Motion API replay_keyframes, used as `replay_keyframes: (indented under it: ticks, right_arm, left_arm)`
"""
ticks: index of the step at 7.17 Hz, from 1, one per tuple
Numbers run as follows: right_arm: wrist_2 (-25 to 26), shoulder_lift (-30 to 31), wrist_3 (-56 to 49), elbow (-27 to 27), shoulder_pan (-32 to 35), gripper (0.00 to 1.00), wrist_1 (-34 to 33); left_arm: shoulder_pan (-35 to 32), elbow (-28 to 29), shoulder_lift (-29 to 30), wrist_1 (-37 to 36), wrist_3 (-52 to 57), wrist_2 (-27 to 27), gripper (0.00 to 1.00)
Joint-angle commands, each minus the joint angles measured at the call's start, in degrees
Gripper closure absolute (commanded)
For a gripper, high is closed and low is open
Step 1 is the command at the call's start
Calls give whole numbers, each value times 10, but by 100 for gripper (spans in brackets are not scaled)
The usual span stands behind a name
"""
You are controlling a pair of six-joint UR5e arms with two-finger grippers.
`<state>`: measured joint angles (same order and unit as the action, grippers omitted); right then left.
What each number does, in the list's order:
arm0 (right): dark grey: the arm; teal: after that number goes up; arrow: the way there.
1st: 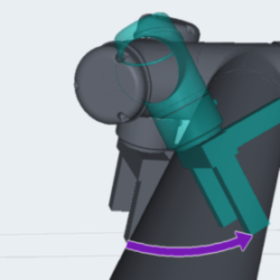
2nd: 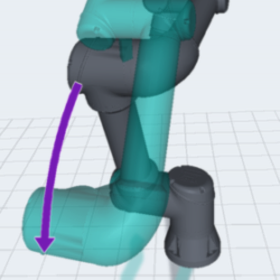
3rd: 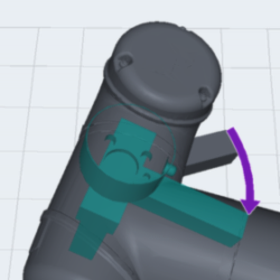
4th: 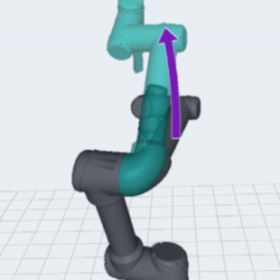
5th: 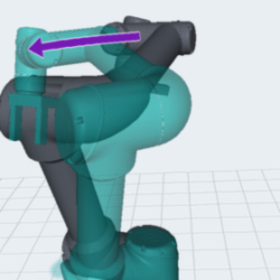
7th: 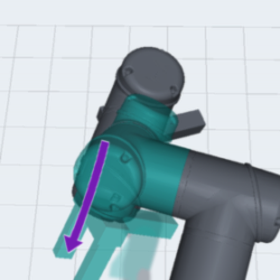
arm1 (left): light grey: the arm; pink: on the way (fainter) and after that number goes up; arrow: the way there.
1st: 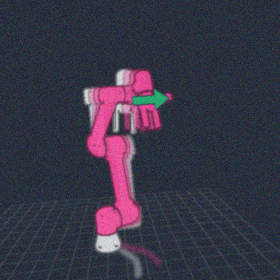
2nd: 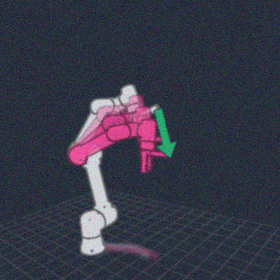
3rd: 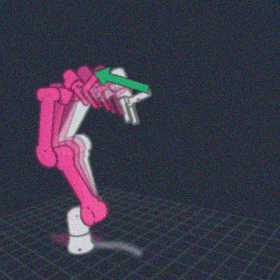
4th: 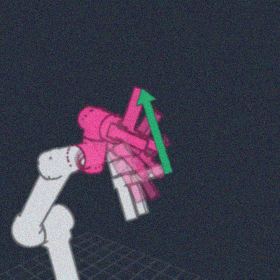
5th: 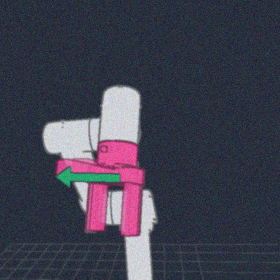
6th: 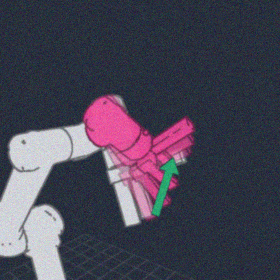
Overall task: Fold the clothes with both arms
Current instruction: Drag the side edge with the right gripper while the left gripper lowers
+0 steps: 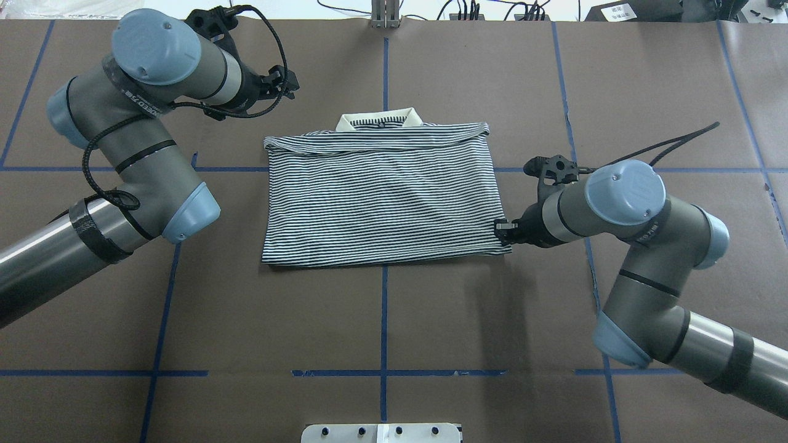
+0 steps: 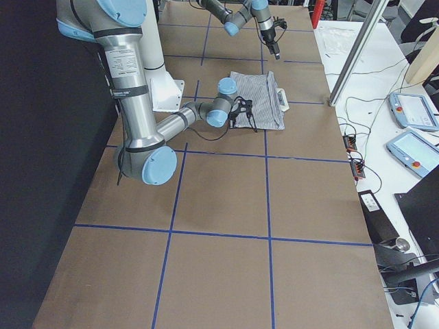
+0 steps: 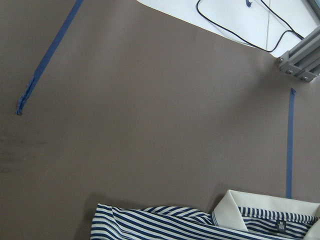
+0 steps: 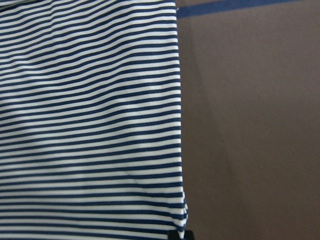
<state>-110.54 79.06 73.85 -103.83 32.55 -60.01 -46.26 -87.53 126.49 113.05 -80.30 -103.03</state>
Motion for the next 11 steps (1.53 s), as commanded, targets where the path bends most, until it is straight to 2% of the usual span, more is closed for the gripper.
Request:
replay_keyframes:
  ticks: [1, 2, 3, 4, 5, 6, 7, 8, 9, 10, 11]
  right_arm:
    - [-6, 135, 3, -137, -61, 100, 0]
    - [-6, 184, 3, -178, -113, 100, 0]
    - [-8, 217, 17, -196, -170, 100, 3]
    - [-4, 220, 40, -204, -217, 100, 6]
    - [-3, 219, 40, -208, -244, 82, 7]
    - [-1, 215, 40, -209, -264, 1, 9]
    - [3, 200, 41, -212, -253, 0, 9]
    - [35, 171, 42, -207, -226, 0, 9]
    - [84, 139, 42, -204, -204, 0, 9]
    - [122, 108, 42, -197, -187, 0, 8]
    - [124, 97, 42, -197, -156, 0, 8]
  left_arm:
    - [9, -1, 2, 4, -13, -1, 0]
    - [15, -3, 2, 5, -20, 0, 0]
    - [18, -8, 2, 4, -21, 0, 0]
    - [21, -12, 1, 3, -21, 0, 0]
    - [31, -21, -2, 2, -25, 0, 0]
    - [35, -26, -4, 2, -35, 0, 0]
    - [43, -34, -5, -1, -35, -1, 0]
    - [69, -55, -18, -1, -67, -4, 0]
    - [117, -102, -59, -5, -123, -3, 0]
    - [155, -131, -73, -45, -184, -1, 1]
    - [196, -143, -74, -79, -236, 4, 4]
